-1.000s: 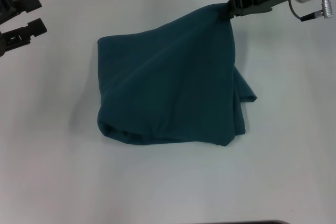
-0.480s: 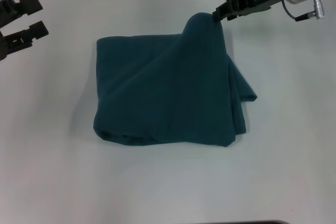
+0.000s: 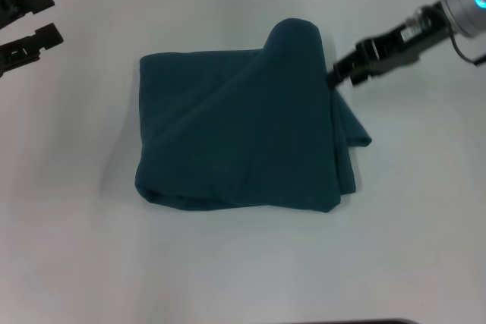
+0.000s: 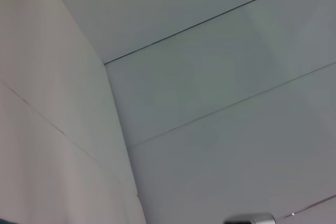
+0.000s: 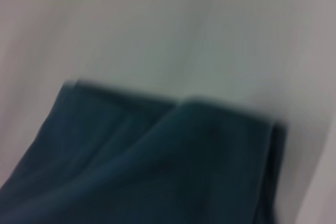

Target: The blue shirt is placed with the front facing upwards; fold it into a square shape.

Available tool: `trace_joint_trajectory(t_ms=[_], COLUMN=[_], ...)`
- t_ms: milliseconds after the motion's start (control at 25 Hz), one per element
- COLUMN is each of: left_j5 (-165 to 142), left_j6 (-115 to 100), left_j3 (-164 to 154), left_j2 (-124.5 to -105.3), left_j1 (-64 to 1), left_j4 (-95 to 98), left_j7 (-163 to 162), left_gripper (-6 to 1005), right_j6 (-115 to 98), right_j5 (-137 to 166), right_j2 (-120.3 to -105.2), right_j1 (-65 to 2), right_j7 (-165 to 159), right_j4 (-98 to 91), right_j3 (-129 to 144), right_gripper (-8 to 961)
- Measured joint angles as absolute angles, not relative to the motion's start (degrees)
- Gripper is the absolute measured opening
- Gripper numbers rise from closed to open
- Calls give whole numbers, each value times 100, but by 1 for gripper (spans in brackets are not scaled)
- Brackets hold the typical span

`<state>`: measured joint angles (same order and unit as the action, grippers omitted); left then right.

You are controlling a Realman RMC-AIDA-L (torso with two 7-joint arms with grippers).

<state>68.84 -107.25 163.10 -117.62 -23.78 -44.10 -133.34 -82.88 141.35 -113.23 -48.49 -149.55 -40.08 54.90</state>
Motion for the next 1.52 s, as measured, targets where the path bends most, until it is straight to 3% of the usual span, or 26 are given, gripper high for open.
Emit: trace_joint_trajectory(t_ms=[320, 520, 1520], left_j5=[6889, 6891, 6891], left_j6=[-10684, -10684, -10617], left_j3=[16294, 16293, 16257], left_j2=[-11760, -11772, -11796], left_j1=[-2411, -2443, -2443], left_j4=[-4403, -4403, -4404], left_j7=[-13338, -13339, -13319], left_gripper=[928, 928, 927], right_j6=[-9821, -9937, -9496], right_j5=[13374, 13416, 13907], right_j2=[-11348, -11441, -11717], right_j1=[-4174, -3948, -3961], right_j7=[-14883, -14873, -14683], right_j4=[-4392, -4308, -3565], right_j3=[4961, 5035, 5142], right_gripper=[549, 544, 520])
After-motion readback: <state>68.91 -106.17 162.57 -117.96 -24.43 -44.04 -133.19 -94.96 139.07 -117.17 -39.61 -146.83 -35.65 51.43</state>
